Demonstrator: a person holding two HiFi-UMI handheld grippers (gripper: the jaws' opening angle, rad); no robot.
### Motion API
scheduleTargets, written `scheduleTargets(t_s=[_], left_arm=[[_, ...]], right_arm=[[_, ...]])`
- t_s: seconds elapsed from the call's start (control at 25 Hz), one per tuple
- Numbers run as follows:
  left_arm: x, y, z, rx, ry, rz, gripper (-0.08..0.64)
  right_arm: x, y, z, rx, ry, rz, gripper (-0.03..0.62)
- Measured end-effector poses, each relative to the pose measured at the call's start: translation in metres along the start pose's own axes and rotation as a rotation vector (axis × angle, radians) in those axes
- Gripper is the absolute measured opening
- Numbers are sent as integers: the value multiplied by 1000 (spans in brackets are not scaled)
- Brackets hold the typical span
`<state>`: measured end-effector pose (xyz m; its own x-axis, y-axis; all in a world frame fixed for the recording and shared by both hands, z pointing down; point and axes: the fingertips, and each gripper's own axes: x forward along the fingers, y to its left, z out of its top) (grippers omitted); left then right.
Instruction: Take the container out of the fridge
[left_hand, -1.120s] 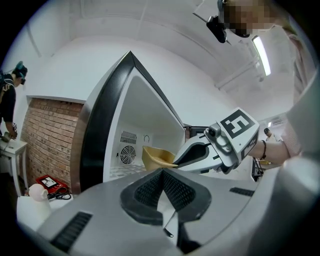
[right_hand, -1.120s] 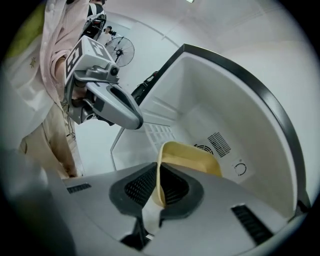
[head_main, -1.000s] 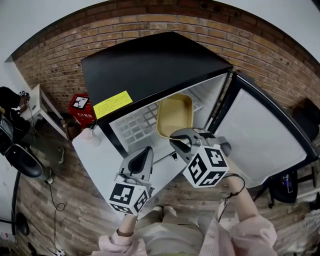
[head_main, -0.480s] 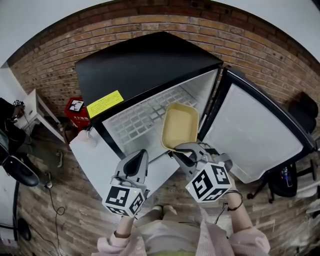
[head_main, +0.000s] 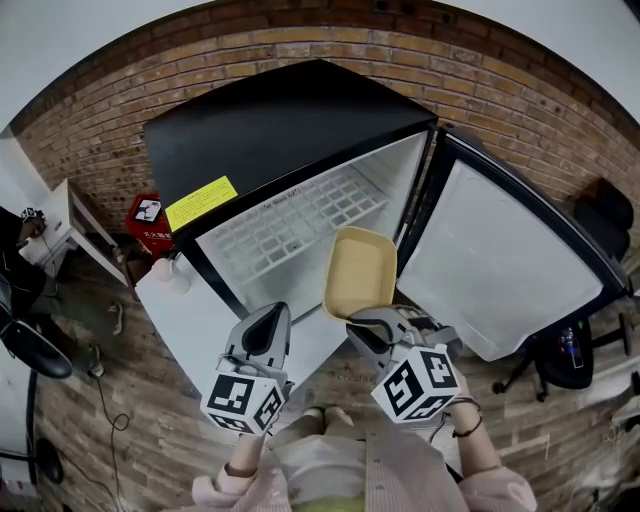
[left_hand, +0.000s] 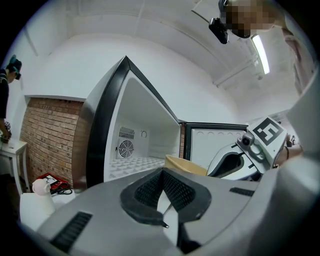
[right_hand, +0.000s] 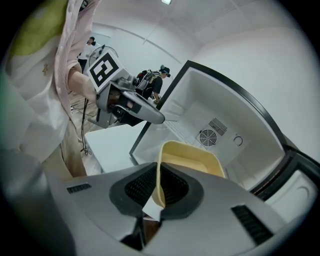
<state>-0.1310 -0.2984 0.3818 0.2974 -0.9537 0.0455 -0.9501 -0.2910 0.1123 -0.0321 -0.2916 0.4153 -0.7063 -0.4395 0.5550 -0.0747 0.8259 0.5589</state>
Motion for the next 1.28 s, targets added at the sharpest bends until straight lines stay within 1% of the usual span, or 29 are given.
scheduleTargets(t_s=[0.32, 0.56, 0.88, 1.04, 1.28], left_arm=[[-3, 0, -3, 6, 10, 5, -9], [-3, 0, -3, 9, 10, 11, -9], [-1, 3, -2, 10, 8, 20, -9], [0, 3, -2, 8, 8, 21, -8], [1, 1, -3, 7, 13, 20, -9]], right_arm=[[2, 11, -12, -10, 16, 23, 23], [0, 7, -12, -16, 17, 15, 23], [-2, 12, -12, -12, 11, 31, 23], [-7, 10, -6, 5, 23, 41, 23], [-8, 9, -9, 1, 22, 39, 23]])
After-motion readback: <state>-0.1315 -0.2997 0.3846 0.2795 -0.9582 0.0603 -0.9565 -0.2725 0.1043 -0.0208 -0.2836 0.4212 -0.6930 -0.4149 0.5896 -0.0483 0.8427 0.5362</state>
